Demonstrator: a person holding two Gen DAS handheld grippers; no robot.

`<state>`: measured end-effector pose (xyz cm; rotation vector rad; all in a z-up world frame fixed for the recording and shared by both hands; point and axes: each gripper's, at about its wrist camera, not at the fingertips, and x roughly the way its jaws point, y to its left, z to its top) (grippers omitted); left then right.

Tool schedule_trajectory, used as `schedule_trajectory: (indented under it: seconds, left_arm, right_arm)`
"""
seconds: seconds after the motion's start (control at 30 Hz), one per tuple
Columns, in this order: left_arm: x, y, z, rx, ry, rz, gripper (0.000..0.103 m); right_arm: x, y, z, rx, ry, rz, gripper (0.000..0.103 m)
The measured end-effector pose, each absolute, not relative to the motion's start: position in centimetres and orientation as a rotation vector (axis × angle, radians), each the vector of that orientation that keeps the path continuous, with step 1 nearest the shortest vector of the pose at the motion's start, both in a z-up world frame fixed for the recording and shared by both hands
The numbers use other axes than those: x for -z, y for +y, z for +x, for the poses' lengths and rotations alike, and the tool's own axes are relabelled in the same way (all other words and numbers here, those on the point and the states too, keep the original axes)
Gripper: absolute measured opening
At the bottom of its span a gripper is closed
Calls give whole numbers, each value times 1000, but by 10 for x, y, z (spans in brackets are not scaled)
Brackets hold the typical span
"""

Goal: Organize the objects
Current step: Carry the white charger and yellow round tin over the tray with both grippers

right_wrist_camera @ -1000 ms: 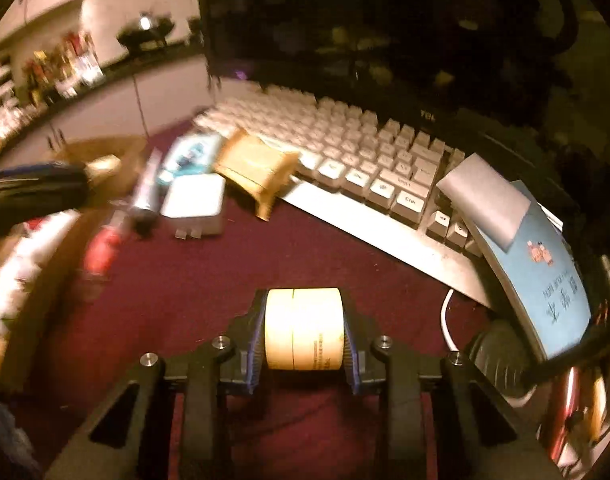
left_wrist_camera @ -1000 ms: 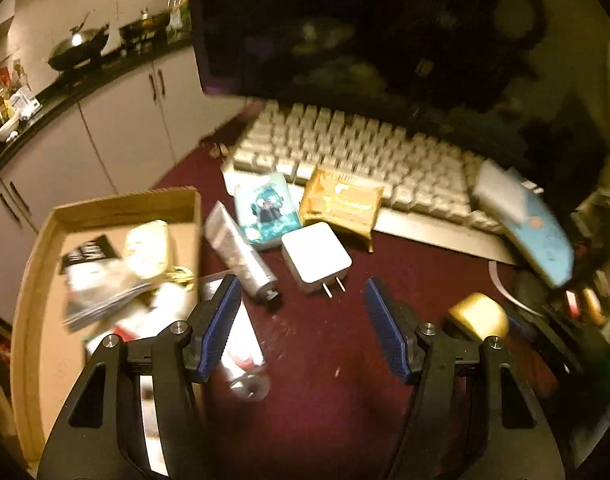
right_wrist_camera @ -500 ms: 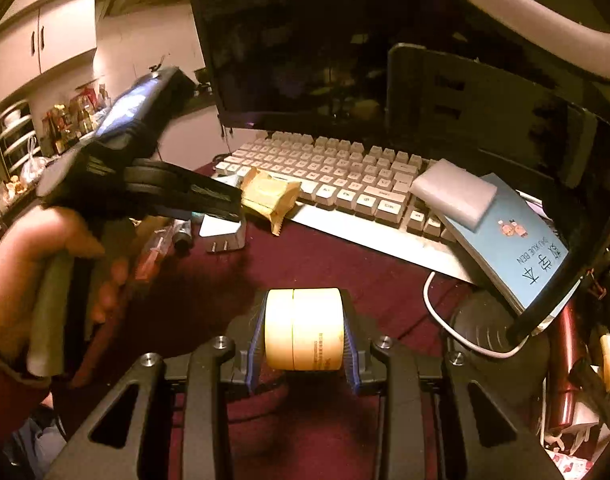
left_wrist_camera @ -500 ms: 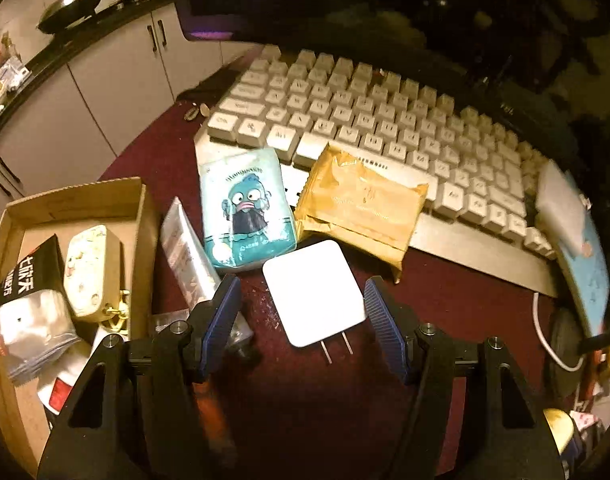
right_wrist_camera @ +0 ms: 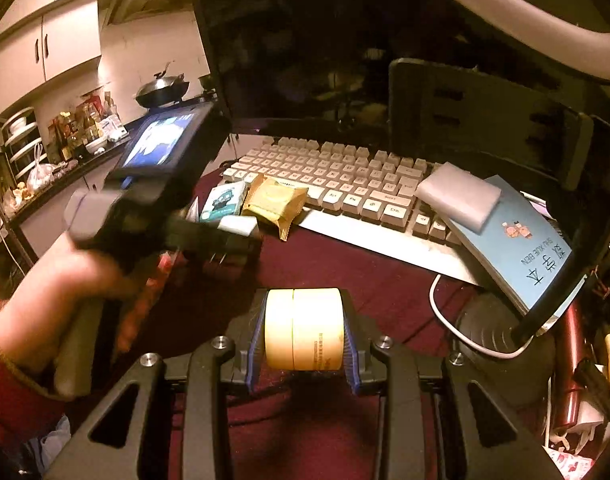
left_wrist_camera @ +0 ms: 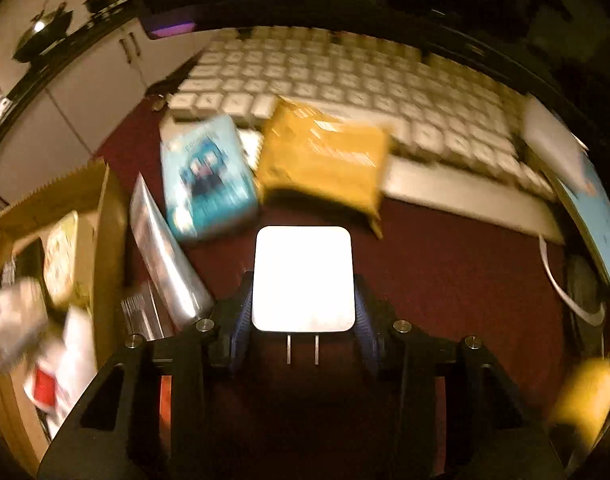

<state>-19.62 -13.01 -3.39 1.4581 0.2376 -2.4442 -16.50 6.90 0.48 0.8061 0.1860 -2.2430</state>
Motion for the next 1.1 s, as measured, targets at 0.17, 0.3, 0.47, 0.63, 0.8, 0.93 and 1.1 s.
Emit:
schedule_trajectory:
  seconds: [0.17,0.3,0.47,0.63,0.8,0.93,1.1]
  left_arm:
    - [33,-88,-133,2588,165,1491,45]
    - [40,-69,-97,2692,185,1478,45]
    - [41,-69,-93,2727,153,1450,45]
    - [41,-65,-98,2720,93,1422,46]
    - [42,-64,-92,2739,104,1366,45]
    - [34,-62,-83,2731,74,1279,45]
    - [20,-57,-75,2728,16,1184,45]
  right_arm:
    - [-9,76,-167,2264,163,788,32]
    - [-9,77,-167,2273,159,785,32]
    - [-5,74,-165,2262,164,789,32]
    - [0,72,-165,2256,161,798,32]
    - [1,70,-163,2242,162,787,32]
    - [0,69,-162,2239,161,776,32]
    - [0,70,-161,2242,158,771,32]
